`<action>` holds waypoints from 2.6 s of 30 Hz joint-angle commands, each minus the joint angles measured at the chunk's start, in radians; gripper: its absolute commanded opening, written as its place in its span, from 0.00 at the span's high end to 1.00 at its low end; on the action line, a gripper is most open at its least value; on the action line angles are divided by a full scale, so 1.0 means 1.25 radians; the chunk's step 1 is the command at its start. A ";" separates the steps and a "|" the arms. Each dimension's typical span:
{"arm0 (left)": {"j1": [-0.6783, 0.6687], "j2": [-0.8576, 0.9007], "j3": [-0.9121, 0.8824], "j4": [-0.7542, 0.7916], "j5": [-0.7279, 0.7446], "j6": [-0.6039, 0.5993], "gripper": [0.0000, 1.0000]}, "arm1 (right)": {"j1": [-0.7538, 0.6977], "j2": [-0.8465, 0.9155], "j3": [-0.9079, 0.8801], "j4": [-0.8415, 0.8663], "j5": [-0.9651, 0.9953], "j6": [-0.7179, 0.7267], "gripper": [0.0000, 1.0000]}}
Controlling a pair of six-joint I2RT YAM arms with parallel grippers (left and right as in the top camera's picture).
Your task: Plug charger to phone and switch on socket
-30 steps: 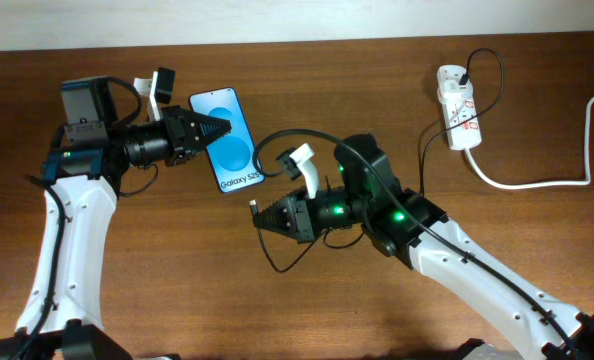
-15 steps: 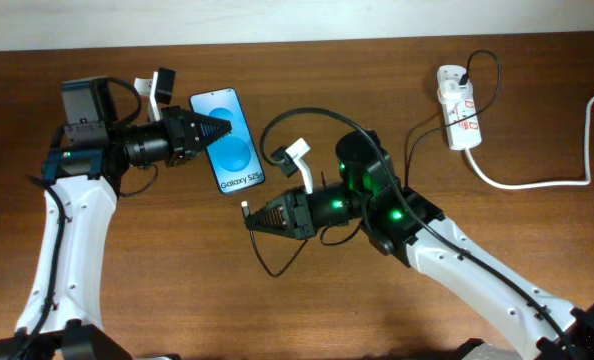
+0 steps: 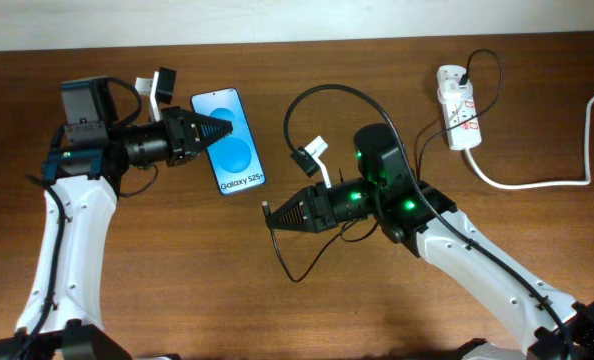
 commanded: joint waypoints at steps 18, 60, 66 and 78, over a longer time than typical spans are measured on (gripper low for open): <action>0.001 -0.009 0.009 0.013 0.069 0.002 1.00 | 0.003 0.057 -0.006 0.110 -0.038 0.005 0.96; -0.008 -0.009 0.009 0.013 0.069 -0.038 1.00 | 0.033 0.069 -0.006 0.222 0.026 0.072 0.96; -0.008 -0.009 0.009 0.013 0.069 -0.038 1.00 | 0.033 0.069 -0.006 0.222 0.031 0.074 0.96; -0.008 -0.009 0.009 0.013 0.069 -0.026 1.00 | 0.034 0.069 -0.006 0.222 0.010 0.095 0.96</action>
